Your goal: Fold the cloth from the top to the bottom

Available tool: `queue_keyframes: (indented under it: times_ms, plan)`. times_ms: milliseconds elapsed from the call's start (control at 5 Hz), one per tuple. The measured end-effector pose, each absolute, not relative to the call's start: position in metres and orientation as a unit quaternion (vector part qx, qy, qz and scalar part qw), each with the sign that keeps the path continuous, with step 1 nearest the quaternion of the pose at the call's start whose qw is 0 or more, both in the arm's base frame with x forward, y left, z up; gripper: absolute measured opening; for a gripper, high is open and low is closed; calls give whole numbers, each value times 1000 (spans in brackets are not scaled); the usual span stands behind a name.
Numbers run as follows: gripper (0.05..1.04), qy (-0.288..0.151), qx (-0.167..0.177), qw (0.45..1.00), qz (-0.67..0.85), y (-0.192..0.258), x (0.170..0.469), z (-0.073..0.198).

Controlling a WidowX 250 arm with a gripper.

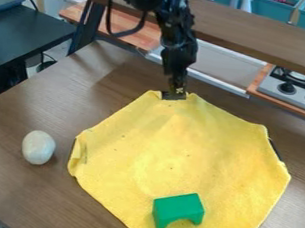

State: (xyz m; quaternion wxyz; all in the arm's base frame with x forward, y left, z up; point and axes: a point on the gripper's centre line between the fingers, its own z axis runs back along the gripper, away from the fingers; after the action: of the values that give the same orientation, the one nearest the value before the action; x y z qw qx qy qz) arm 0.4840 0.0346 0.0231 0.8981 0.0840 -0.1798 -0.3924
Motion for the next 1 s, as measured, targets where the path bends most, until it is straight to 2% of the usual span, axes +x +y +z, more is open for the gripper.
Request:
queue_keyframes:
  times_ms: [800, 1000]
  plan:
    - [1001, -166, 95, 906, -377, 41, 504, -1]
    - [950, -157, 96, 909, -374, 43, 506, -12]
